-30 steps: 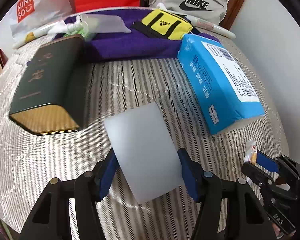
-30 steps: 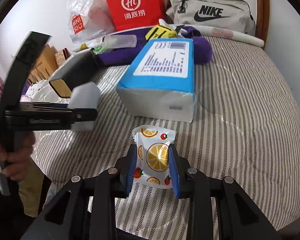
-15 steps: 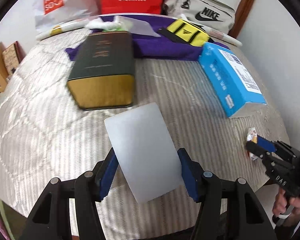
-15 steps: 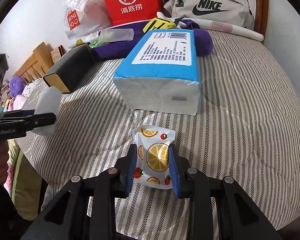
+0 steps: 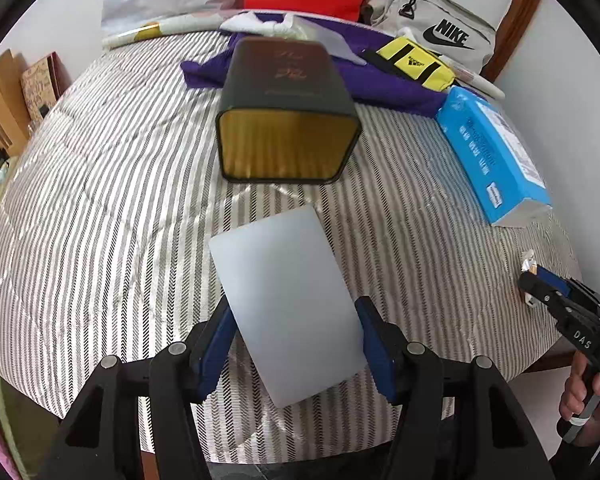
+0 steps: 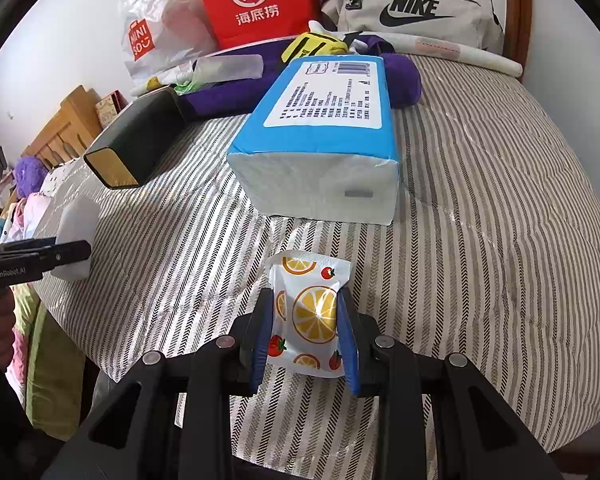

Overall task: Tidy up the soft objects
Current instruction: 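Carry the sponge with the left tool to the towel while the right carries the packet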

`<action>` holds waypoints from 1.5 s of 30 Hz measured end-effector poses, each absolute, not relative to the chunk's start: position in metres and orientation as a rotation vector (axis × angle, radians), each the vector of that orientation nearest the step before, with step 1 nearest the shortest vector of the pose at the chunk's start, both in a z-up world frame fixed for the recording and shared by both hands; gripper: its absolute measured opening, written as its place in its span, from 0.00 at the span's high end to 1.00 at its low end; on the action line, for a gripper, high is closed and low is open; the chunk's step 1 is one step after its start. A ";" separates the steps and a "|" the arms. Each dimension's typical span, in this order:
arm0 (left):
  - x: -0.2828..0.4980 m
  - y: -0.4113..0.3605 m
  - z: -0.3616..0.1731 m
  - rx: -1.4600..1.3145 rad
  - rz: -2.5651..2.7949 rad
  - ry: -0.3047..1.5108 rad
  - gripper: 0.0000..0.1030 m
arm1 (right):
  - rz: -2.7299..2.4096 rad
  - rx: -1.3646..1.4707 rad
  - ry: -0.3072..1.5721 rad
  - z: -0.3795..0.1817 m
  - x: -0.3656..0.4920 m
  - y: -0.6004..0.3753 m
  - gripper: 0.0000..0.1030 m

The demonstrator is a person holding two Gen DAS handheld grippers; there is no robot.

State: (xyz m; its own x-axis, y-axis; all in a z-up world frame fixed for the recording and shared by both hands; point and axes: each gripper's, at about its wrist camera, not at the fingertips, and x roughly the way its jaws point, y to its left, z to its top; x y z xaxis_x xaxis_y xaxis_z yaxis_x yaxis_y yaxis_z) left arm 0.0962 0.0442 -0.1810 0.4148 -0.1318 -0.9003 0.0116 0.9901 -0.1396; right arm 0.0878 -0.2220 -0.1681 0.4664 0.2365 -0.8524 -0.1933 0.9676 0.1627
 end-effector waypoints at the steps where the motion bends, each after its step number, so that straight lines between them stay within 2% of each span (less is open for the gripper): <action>1: 0.097 0.046 -0.183 -0.121 -0.097 1.146 0.44 | 0.266 0.053 1.054 -0.167 0.088 -0.222 0.70; 10: 0.095 0.060 -0.171 -0.181 -0.160 1.124 0.45 | 0.295 0.077 1.032 -0.144 0.090 -0.218 0.70; 21: 0.100 0.066 -0.114 -0.143 -0.156 1.016 0.44 | 0.352 0.064 0.953 -0.094 0.108 -0.203 0.70; 34: 0.139 0.061 -0.055 -0.105 -0.158 0.910 0.44 | 0.376 0.040 0.904 -0.063 0.153 -0.188 0.69; 45: 0.190 0.055 -0.048 -0.100 -0.166 0.922 0.44 | 0.382 0.033 0.887 -0.053 0.202 -0.183 0.69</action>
State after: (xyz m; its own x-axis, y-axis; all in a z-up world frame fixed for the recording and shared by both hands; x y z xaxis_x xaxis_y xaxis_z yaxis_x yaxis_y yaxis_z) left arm 0.1899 0.0546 -0.0481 0.5924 -0.1853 -0.7840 0.0993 0.9826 -0.1572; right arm 0.2024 -0.1829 -0.0531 0.5689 0.3392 -0.7492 -0.3121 0.9319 0.1849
